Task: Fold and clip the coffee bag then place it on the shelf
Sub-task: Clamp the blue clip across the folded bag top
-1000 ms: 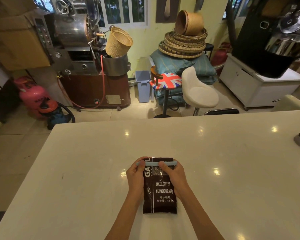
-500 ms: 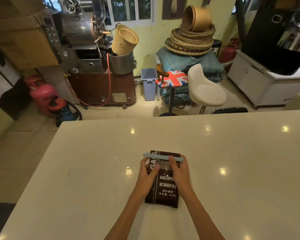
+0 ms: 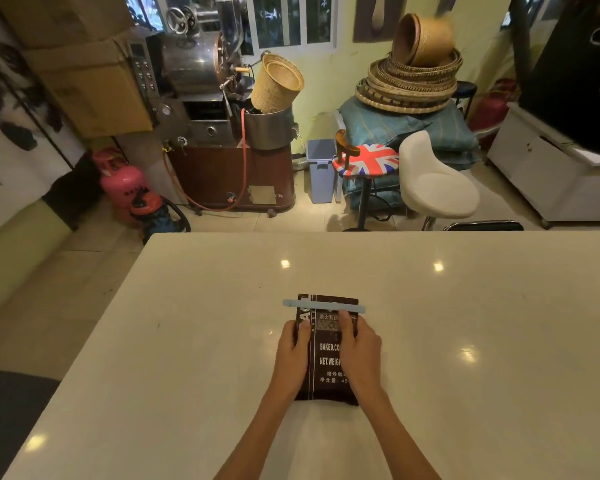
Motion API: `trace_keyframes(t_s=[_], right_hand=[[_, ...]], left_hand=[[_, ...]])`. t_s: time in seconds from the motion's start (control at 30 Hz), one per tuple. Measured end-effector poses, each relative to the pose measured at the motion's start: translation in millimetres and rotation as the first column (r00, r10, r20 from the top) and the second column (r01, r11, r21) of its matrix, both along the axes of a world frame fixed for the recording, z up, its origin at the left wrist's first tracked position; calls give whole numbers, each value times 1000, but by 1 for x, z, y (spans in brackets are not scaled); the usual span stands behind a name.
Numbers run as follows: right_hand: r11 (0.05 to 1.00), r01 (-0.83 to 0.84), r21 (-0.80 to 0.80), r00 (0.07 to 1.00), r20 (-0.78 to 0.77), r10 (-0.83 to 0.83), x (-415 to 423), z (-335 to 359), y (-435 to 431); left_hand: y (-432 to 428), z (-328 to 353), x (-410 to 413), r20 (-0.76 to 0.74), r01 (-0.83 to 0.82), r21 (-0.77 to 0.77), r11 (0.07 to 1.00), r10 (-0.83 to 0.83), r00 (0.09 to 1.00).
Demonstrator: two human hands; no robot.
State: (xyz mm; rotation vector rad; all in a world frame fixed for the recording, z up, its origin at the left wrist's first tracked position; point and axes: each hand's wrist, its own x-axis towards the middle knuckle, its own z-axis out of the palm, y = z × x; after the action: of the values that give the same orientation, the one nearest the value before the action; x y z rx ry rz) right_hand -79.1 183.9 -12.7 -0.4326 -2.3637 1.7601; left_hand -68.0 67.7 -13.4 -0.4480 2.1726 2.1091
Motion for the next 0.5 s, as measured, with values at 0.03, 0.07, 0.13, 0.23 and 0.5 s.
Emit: trace_keyframes(t_s=[0.03,0.07,0.13,0.23,0.5], right_hand=[[1000,21,-14,1000,-3,-21,-2,1,3],[999,25,-31,1000,-4,-25,-3,2,5],[991,-58,-121,998,17,60,-3,9,8],[942,-242,-232,955,117,274,8,16,8],[991,-130,-11,990,43,131,27,-5,9]], left_hand=[[2,3,3,14,48,28,998,-48,999],[4,5,7,11,72,32,997,-72,997],[5,5,13,-17,38,-30,999,-39,999],[0,2,14,-53,-73,-127,989,67,996],[5,5,27,-123,-157,-228,961,131,984]])
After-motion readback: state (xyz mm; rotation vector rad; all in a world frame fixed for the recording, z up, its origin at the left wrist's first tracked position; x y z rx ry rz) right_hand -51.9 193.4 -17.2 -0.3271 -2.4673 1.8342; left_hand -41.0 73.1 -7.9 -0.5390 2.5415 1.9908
